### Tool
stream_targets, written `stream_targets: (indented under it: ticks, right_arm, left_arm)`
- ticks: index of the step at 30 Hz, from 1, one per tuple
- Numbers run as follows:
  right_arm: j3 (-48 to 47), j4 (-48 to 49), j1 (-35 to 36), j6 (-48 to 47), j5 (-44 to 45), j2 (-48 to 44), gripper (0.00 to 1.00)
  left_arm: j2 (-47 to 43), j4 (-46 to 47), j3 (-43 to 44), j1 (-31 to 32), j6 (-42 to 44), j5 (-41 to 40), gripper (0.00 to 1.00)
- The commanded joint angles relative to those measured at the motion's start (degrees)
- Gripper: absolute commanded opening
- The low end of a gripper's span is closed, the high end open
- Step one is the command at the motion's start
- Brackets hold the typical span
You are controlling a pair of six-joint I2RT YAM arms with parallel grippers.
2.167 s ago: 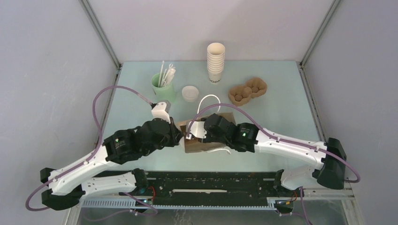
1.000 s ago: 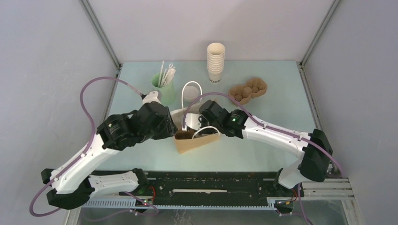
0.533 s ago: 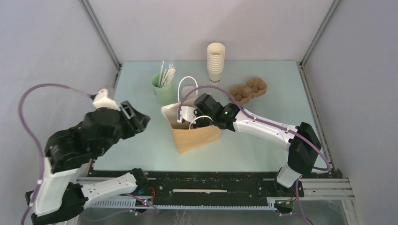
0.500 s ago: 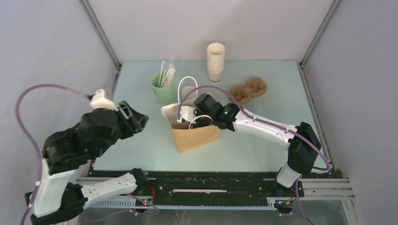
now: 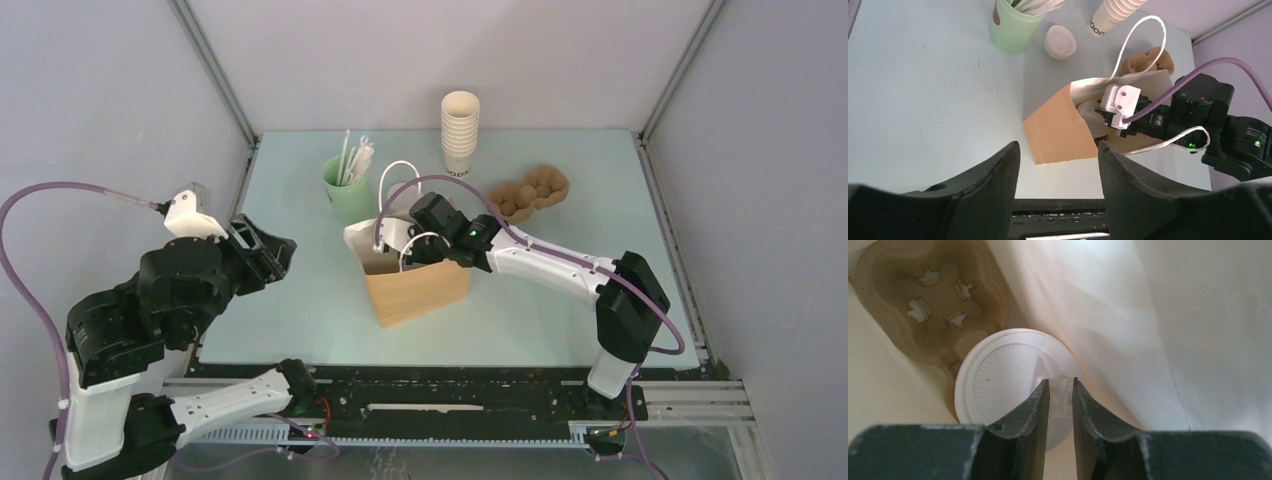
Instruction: Pack the takeout coffee
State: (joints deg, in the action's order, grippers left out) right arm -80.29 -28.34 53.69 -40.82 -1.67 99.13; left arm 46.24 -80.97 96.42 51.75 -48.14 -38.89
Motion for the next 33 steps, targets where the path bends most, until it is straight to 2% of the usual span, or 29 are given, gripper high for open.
stream_targets:
  ticks: [1, 10, 14, 20, 33]
  right_arm:
    - [1.98, -9.55, -0.02, 1.8, -3.86, 4.8, 0.3]
    - [1.85, -10.65, -0.78, 0.56, -4.95, 6.29, 0.3]
    - [-2.34, -13.59, -1.09, 1.41, -3.19, 5.9, 0.31]
    - [-9.5, -17.87, -1.31, 3.04, -2.53, 5.08, 0.37]
    - [-14.72, -22.57, -0.42, 5.22, -2.01, 1.07, 0.49]
  left_arm:
    - [0.5, 0.27, 2.45, -0.28, 2.97, -1.97, 0.64]
    - [-0.51, -0.2, 2.58, -0.37, 4.36, -1.56, 0.64]
    - [-0.8, -0.11, 2.8, -0.37, 4.96, -1.45, 0.64]
    - [-0.67, 0.86, 2.95, -0.4, 6.48, -0.8, 0.65]
    - [-1.04, 1.53, 2.58, -0.38, 7.56, 0.34, 0.64]
